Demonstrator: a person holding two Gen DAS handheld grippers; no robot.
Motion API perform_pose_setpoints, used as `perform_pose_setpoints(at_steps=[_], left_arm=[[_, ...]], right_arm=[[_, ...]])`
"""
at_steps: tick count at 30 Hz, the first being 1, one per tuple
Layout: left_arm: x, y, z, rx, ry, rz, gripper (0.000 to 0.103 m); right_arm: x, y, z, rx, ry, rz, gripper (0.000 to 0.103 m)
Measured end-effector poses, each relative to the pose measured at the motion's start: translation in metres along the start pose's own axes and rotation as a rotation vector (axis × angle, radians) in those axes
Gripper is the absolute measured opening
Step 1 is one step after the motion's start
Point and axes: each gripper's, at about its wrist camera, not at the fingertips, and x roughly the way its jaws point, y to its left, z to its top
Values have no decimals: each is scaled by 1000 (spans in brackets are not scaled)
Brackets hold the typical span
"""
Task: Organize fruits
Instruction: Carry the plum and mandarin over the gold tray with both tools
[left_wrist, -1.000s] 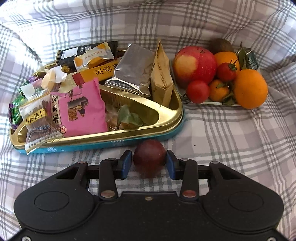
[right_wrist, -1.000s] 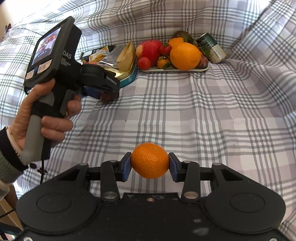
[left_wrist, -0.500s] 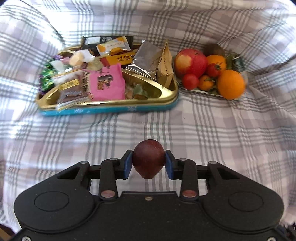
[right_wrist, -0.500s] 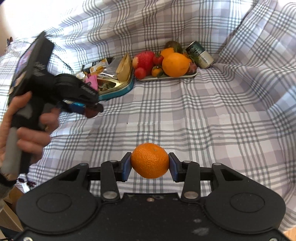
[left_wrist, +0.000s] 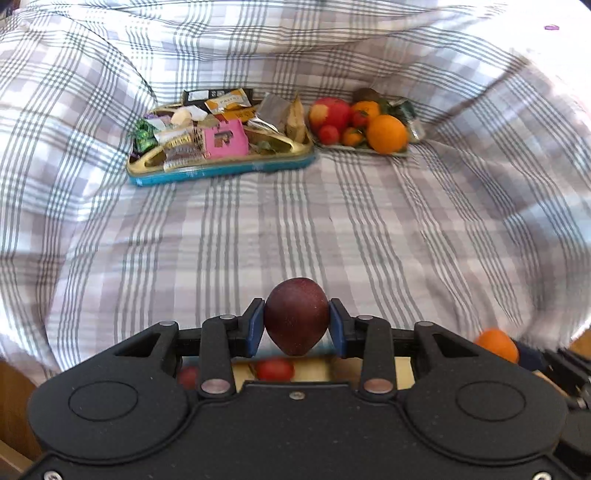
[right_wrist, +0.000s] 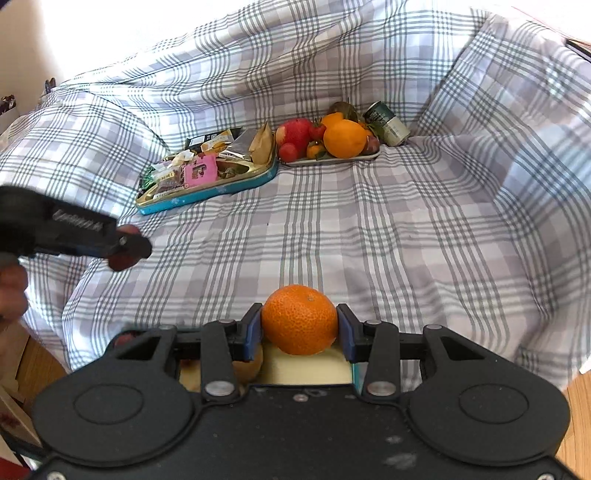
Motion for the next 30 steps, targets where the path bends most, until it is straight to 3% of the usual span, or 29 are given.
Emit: perform_pose_setpoints(at_steps=[13,20,30], left_arm=[[-38,-32,-89,67,6,-39,45],[-38,-33,-110,66,43,-56,46],[-28,-27,-125,47,102,15,46]], right_arm=[[-45,7,-41,-16,-31,17,43],[-55,12,-47,-35,-12,29,43],[-50,18,-50,-38,53,70,43]])
